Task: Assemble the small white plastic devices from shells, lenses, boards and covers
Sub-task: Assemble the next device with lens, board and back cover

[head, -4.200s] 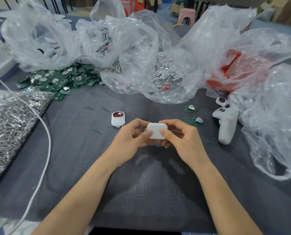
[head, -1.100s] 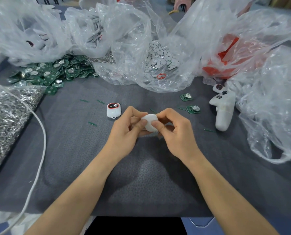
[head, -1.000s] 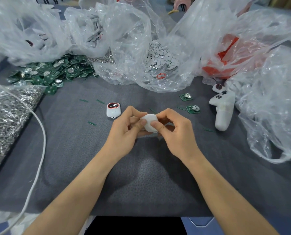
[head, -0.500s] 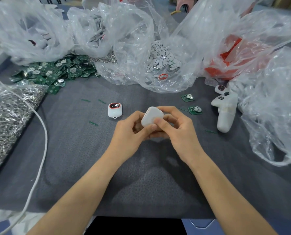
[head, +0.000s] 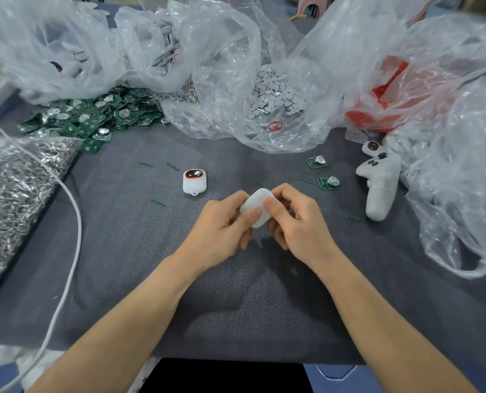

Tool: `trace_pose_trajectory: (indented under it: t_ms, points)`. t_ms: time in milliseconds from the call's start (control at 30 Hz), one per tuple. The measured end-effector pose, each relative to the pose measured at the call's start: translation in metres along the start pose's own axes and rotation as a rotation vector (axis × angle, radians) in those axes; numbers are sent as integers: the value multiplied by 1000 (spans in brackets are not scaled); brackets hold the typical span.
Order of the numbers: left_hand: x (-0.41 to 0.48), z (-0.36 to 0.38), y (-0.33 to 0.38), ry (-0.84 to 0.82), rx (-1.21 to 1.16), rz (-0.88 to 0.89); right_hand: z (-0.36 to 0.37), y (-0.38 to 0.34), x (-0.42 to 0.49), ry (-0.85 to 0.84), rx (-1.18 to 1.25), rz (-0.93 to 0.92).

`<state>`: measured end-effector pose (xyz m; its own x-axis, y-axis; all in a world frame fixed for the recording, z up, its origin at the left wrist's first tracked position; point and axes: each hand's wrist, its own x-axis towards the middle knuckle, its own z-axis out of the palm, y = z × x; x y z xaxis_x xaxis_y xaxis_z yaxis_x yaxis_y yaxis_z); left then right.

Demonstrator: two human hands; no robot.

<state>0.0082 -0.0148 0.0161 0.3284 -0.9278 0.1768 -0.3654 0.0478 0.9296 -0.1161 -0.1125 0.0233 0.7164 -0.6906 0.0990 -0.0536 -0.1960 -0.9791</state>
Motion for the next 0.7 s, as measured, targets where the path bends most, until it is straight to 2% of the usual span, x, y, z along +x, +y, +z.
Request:
trace_pose_trajectory:
  t_ms: [133,233,333,400,500,700]
  points:
    - [0,1,-1,53,82,71,3,2,-1,36,73,-12]
    - [0,9,-1,224,291,211,7,-3,1,64,214,-21]
    - [4,11,2,287,410,309,2,-4,3,113,311,-57]
    - [4,9,2,289,321,310,-1,-4,4,121,313,-75]
    - [2,8,3,333,108,197,-1,-3,3,93,222,-60]
    - [5,6,1,313,62,100,2,-3,0,67,182,-56]
